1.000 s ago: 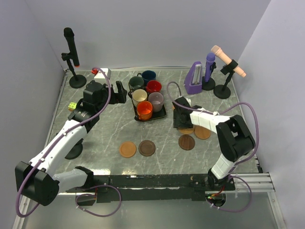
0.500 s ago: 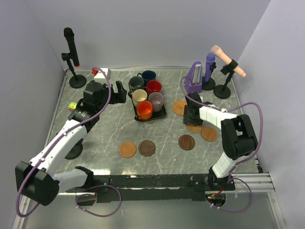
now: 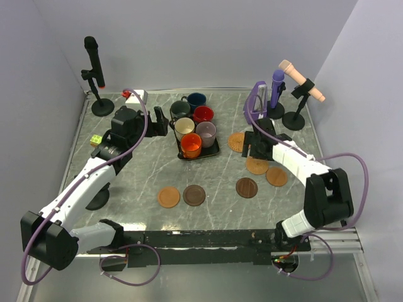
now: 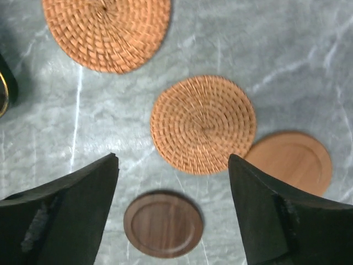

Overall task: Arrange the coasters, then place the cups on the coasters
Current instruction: Move the coaster to the center of the board.

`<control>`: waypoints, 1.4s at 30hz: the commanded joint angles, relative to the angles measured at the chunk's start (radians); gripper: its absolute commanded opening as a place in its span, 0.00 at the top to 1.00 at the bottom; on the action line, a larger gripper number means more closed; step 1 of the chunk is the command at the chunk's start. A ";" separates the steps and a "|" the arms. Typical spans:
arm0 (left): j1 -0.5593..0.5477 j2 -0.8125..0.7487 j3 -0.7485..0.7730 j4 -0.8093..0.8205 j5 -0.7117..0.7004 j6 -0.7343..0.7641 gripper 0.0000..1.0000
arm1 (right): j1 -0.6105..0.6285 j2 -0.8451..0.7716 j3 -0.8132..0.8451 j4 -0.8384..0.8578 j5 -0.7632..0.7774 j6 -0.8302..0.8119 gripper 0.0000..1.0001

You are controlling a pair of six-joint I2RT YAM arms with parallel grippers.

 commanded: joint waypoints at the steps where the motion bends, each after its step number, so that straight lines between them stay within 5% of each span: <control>1: -0.009 -0.005 0.008 0.034 -0.001 0.006 0.03 | -0.003 -0.060 -0.068 -0.030 0.026 0.038 0.11; 30: -0.012 -0.014 0.009 0.035 -0.013 0.007 0.03 | -0.004 0.087 -0.086 -0.081 0.035 0.244 0.09; 42: -0.012 -0.016 0.006 0.037 -0.027 0.010 0.04 | -0.036 0.175 -0.012 -0.135 0.036 0.208 0.27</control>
